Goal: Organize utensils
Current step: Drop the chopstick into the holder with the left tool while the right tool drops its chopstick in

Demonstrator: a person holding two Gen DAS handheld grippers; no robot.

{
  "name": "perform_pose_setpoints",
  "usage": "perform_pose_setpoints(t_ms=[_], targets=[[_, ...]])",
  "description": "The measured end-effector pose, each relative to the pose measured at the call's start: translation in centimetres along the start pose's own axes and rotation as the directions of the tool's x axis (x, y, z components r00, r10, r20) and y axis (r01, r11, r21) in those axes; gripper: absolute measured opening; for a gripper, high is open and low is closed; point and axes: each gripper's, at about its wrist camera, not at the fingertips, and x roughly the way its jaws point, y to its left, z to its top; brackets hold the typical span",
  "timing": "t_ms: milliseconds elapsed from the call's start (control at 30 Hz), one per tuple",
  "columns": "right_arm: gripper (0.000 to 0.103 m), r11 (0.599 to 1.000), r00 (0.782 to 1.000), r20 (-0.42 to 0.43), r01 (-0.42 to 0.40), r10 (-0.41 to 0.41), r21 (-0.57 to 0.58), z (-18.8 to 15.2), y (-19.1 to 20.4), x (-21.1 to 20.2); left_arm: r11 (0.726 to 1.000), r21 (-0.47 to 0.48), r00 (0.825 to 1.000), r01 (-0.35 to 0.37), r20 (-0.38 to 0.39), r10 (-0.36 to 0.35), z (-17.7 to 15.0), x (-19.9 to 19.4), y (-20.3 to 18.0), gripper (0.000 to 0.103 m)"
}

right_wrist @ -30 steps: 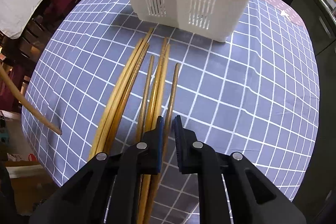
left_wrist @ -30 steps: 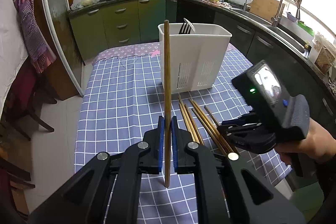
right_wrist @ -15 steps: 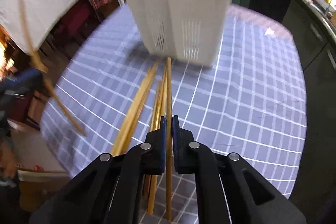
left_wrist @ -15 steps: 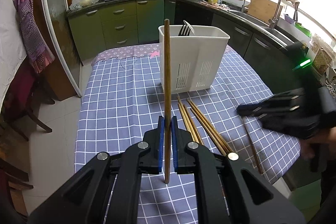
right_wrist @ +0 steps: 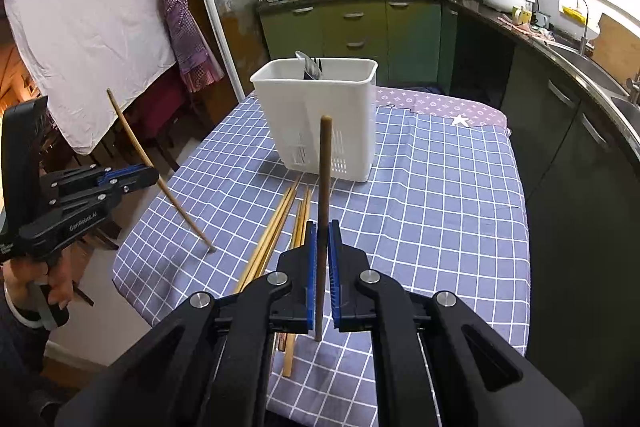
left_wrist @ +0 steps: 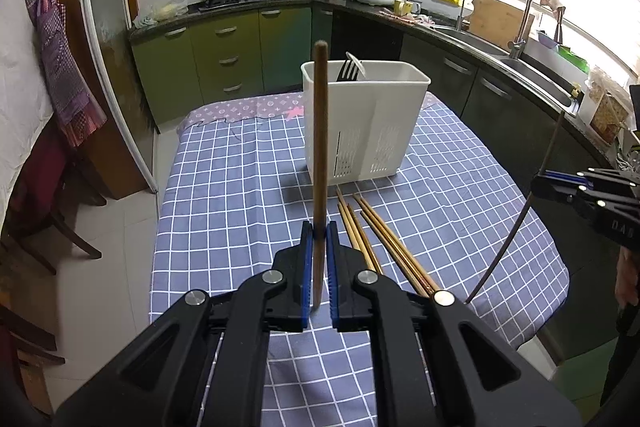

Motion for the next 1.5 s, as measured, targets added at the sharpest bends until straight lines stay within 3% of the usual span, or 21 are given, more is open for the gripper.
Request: perform_pose_setpoints(t_ms=[367,567,733,1033,1233,1500], targets=[[0.007,1.000,1.000,0.007,-0.008,0.009,-0.002,-0.6,0.1,-0.2,1.000,0.024,1.000,0.017,0.016,-0.017,1.3,-1.0,-0.7,0.007],[0.007,1.000,1.000,0.008,-0.017,0.017,0.002,-0.7,-0.1,-0.1,0.997,0.030,0.997,0.073,0.007,-0.073,4.0,-1.7,-1.3,0.007],[0.007,1.000,1.000,0.014,-0.021,0.021,0.003,-0.8,-0.3,-0.2,0.995,0.055,0.995,0.087,0.046,-0.090,8.7,-3.2,-2.1,0.007],[0.007,0.999,0.999,0.020,-0.032,0.032,0.015,-1.0,-1.1,-0.4,0.997,0.079,0.974,0.011,0.224,-0.029,17.6,-5.6,-3.7,0.007],[0.007,0.999,0.999,0.024,-0.037,0.037,0.007,-1.1,-1.0,-0.4,0.998,0.051,0.973,-0.033,0.231,0.021,19.9,-1.9,-3.6,0.007],[0.007,0.999,0.999,0.030,-0.036,0.035,0.020,-0.6,-1.4,-0.9,0.999,0.012,0.992,-0.048,0.121,0.046,18.3,5.6,-2.3,0.007]])
